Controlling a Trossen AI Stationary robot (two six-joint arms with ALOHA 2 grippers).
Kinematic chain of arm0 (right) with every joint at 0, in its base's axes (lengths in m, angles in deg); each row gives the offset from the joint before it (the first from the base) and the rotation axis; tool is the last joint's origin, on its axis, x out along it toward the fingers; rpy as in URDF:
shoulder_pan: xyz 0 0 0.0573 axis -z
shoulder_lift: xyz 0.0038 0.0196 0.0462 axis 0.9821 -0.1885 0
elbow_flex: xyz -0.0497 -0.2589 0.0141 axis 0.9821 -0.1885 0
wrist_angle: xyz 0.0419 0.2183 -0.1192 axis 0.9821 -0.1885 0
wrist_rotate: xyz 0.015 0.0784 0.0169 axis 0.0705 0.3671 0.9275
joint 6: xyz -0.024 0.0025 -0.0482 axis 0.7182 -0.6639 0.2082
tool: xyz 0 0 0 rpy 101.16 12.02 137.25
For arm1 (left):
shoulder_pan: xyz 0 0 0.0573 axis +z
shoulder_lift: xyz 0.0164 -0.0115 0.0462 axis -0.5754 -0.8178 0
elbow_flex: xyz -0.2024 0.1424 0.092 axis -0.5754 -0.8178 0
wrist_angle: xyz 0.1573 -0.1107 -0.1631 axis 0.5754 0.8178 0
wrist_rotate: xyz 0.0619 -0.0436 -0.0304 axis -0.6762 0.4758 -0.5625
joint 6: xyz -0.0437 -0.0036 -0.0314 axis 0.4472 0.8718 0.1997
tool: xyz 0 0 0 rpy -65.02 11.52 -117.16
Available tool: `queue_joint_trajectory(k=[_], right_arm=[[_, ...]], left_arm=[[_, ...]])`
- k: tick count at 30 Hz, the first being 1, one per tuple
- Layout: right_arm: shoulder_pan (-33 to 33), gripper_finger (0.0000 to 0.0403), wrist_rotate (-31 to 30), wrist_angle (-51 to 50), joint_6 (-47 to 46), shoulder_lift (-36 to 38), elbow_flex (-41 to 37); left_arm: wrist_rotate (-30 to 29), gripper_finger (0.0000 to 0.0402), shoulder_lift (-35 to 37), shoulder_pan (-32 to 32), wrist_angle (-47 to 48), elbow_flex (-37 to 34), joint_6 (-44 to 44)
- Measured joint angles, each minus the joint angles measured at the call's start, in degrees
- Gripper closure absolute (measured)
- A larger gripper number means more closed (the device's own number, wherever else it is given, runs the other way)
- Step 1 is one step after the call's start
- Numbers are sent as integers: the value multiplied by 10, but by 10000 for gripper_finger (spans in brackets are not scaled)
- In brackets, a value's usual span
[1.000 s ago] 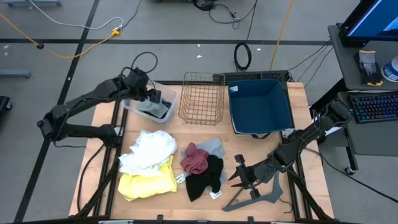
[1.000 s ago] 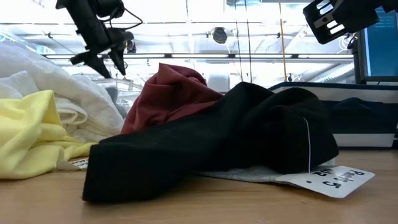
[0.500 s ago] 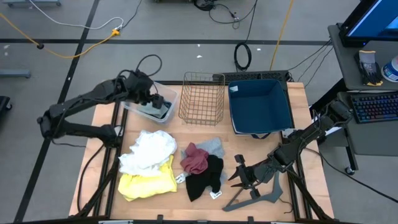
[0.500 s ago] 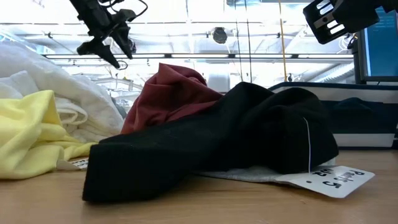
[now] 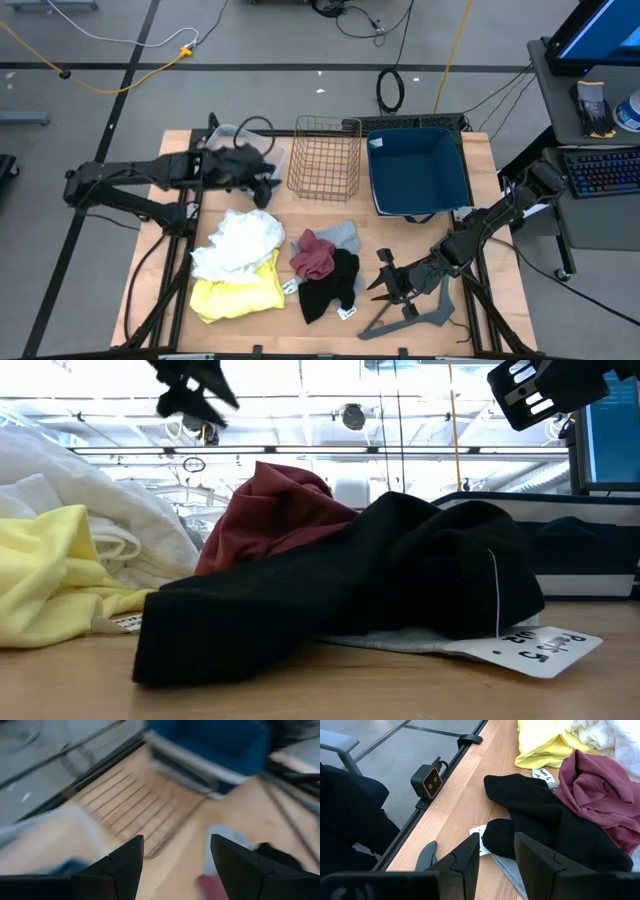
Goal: Pick & Place Cloths
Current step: Put the pink shorts into the mesh basket
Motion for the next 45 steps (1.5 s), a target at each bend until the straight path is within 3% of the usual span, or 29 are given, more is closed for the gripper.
queue_joint_trajectory(k=[6,11,20,35,45], right_arm=[[0,286,0,0,0,0,0],[0,287,-1,0,0,0,0],[0,286,-1,0,0,0,0],[0,287,-1,0,0,0,0],[0,287,-2,1,8,0,0]], left_arm=[[-16,167,0,-106,-80,0,-57],[-70,167,-8,-188,-102,0,-71],[-133,167,-90,-293,-146,0,-75],[-158,167,-241,-316,-197,0,-90],[-122,167,-290,-314,-212,0,-89]])
